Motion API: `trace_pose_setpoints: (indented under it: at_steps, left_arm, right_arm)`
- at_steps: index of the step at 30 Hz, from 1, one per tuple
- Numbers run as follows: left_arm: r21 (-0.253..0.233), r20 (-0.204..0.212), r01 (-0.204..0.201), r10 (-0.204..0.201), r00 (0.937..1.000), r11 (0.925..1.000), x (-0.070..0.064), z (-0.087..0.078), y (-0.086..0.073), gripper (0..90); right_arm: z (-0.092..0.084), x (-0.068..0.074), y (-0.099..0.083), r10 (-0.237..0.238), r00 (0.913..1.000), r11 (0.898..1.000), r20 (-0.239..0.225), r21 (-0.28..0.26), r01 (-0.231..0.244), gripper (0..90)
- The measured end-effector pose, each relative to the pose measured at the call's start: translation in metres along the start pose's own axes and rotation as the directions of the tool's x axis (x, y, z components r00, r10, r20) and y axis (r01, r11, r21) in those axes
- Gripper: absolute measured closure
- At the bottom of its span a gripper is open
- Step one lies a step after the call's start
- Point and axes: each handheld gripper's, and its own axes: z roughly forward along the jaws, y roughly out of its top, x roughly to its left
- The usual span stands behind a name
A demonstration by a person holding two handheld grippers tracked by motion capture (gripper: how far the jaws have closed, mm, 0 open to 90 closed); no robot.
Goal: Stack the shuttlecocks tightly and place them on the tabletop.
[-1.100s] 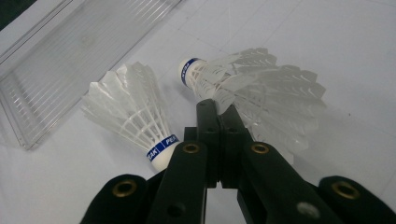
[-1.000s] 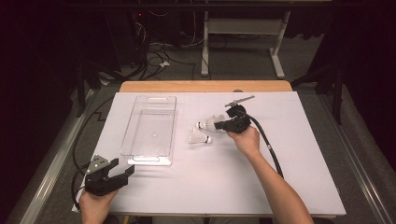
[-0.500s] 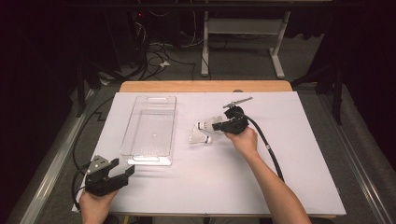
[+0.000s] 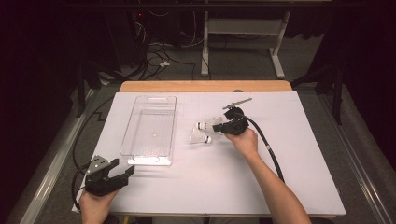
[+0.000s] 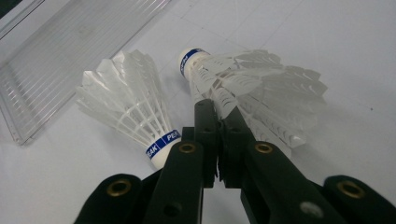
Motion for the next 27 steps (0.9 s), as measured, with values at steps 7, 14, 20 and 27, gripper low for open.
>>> trace_pose_setpoints:
  at_steps: [7, 14, 20, 27]
  left_arm:
    - [0.001, 0.0, -0.001, 0.001, 1.0, 1.0, 0.0, 0.0005, 0.0002, 32.1]
    - [0.0, 0.0, -0.002, 0.002, 1.0, 1.0, -0.0003, 0.0003, 0.0001, 32.2]
    - [0.001, 0.0, -0.002, 0.002, 1.0, 1.0, -0.0002, 0.0005, 0.0002, 32.2]
    - [0.005, 0.001, -0.006, 0.006, 1.0, 1.0, -0.0005, 0.0013, 0.0005, 32.3]
  right_arm:
    - [0.0002, -0.0018, -0.0014, 0.0, 1.0, 1.0, 0.01, 0.001, 0.0, 85.3]
    - [-0.0003, -0.0014, -0.0034, 0.003, 0.9997, 1.0, 0.023, 0.007, -0.003, 81.5]
    - [-0.0014, -0.0006, -0.0035, -0.011, 0.9992, 1.0, 0.037, 0.009, 0.011, 78.8]
    - [-0.0033, 0.0007, -0.005, -0.008, 0.9992, 1.0, 0.04, 0.01, 0.008, 76.5]
